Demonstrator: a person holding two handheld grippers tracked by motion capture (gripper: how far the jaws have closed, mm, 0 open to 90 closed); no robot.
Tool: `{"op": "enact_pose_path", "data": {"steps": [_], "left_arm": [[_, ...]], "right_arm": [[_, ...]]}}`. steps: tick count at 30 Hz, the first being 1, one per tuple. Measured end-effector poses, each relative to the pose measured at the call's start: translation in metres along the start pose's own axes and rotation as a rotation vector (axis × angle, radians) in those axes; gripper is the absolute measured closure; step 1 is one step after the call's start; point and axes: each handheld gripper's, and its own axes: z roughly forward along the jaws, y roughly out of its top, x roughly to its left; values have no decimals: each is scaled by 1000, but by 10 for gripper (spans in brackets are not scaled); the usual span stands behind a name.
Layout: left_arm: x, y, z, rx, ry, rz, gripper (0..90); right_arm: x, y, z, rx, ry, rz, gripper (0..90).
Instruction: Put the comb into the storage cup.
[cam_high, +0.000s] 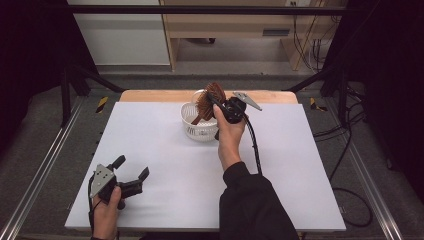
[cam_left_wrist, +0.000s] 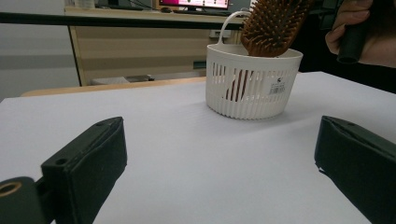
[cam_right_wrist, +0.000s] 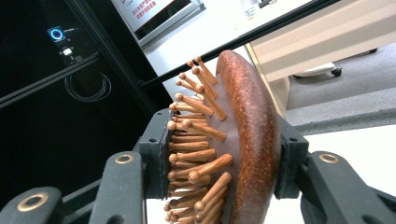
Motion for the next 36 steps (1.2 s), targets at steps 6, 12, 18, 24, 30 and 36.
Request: {"op": "enact_pose_path", "data": {"steps": [6,12,18,24,30,36], "left_arm": [[0,0,0,-1,-1,-1,25],[0,0,0,-2,1,-3,25],[0,0,0,-3,1,0,25],[1,0,-1,-4,3,-4,25],[0,0,0,-2,2,-3,25],[0,0,0,-3,2,-3,25]], "right_arm": [[-2,1,0,6,0,5,504],[-4,2,-1,14,6,4,502],[-5,2,-1,19,10,4,501],[-8,3,-1,26,15,1,499],[-10,3,-2,35,19,0,497],[-12,4,-3,42,18,-2,494]]}}
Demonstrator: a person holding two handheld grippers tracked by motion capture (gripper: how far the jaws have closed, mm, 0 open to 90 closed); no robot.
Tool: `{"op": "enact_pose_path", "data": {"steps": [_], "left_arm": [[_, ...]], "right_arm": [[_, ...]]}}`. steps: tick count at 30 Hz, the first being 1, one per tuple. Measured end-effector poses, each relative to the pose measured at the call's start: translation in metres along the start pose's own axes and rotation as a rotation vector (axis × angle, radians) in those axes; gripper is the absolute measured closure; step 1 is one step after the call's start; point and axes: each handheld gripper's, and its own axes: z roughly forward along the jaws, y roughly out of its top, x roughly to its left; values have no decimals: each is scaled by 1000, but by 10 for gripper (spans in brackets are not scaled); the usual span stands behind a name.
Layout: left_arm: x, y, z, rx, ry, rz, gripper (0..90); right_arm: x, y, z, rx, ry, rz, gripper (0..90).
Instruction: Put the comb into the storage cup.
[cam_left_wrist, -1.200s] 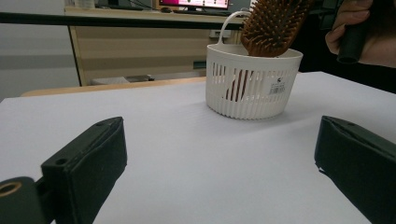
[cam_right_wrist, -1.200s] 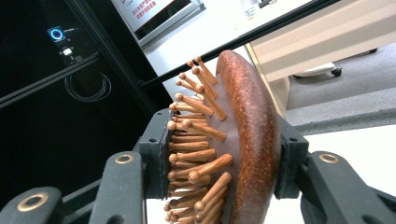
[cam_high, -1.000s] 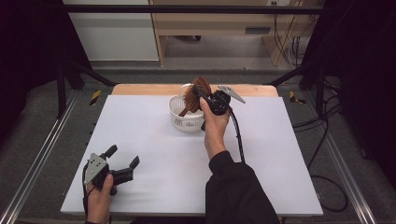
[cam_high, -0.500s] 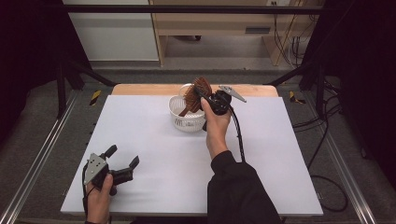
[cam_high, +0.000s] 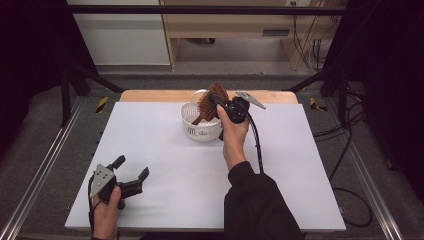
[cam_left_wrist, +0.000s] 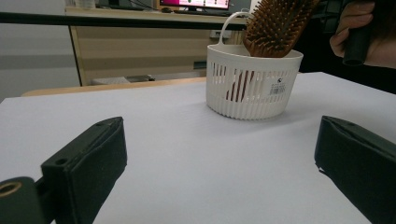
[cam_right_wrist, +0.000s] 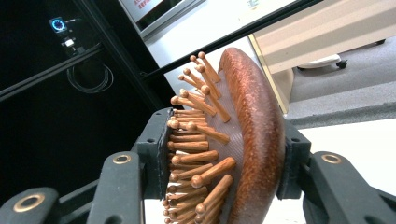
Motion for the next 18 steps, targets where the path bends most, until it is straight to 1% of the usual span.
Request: {"op": "enact_pose_path", "data": {"steps": [18], "left_arm": [[1,0,-1,-1,2,-1,26]], "right_arm": [[-2,1,0,13,-3,-17,485]]}}
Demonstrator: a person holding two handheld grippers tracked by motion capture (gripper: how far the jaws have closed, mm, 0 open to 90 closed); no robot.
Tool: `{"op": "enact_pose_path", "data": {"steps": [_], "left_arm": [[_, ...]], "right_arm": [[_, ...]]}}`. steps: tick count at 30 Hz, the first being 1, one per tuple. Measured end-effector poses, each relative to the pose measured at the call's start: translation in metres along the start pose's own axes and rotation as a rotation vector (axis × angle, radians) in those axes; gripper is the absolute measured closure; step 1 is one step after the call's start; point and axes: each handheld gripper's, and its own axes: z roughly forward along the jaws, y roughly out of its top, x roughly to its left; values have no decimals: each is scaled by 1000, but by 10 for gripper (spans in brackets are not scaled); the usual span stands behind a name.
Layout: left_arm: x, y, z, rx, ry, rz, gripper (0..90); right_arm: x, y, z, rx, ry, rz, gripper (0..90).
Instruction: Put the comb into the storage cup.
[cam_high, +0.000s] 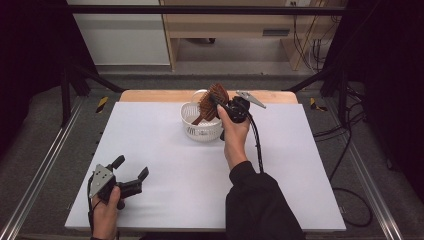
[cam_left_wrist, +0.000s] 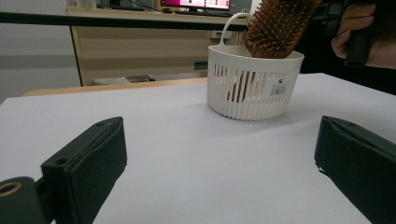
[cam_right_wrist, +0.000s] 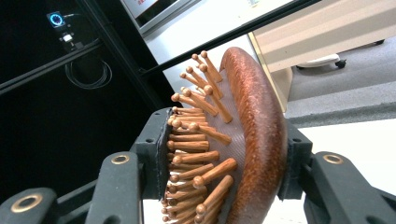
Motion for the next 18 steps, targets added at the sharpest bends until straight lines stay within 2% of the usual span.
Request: {"op": "enact_pose_path", "data": {"steps": [18], "left_arm": [[-1,0,1,0,-4,0,25]], "right_arm": [[-3,1,0,20,-21,-32,463]]}}
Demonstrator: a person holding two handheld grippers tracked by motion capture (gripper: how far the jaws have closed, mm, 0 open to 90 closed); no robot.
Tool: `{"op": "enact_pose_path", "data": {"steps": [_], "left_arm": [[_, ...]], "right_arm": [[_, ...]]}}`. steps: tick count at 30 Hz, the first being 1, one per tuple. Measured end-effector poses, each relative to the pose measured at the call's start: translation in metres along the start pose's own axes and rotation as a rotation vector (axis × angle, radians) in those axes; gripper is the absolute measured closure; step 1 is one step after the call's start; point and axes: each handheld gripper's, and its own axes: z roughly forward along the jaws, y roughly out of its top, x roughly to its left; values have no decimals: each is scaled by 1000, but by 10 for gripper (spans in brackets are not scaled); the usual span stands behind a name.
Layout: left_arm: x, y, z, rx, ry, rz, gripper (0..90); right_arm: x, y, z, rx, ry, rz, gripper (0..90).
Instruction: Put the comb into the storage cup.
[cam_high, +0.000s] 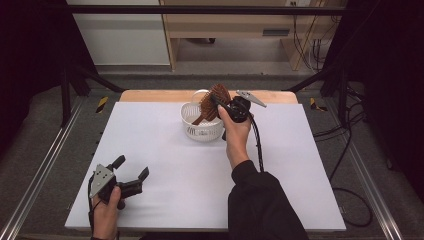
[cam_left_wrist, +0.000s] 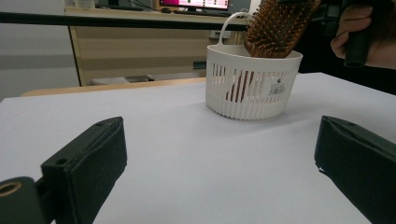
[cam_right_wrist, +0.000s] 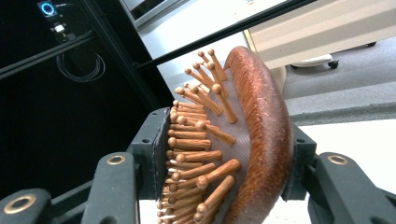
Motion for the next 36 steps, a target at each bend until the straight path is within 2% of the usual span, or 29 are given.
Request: {"op": "enact_pose_path", "data": {"steps": [12,21,36], "left_arm": [[1,0,-1,-2,5,-1,25],[1,0,-1,-1,6,-2,25],[1,0,-1,-2,7,-3,25]], "right_arm": [[-3,1,-1,16,-8,-12,450],[-6,2,-2,26,-22,-46,432],[-10,3,-3,37,-23,-43,426]]}}
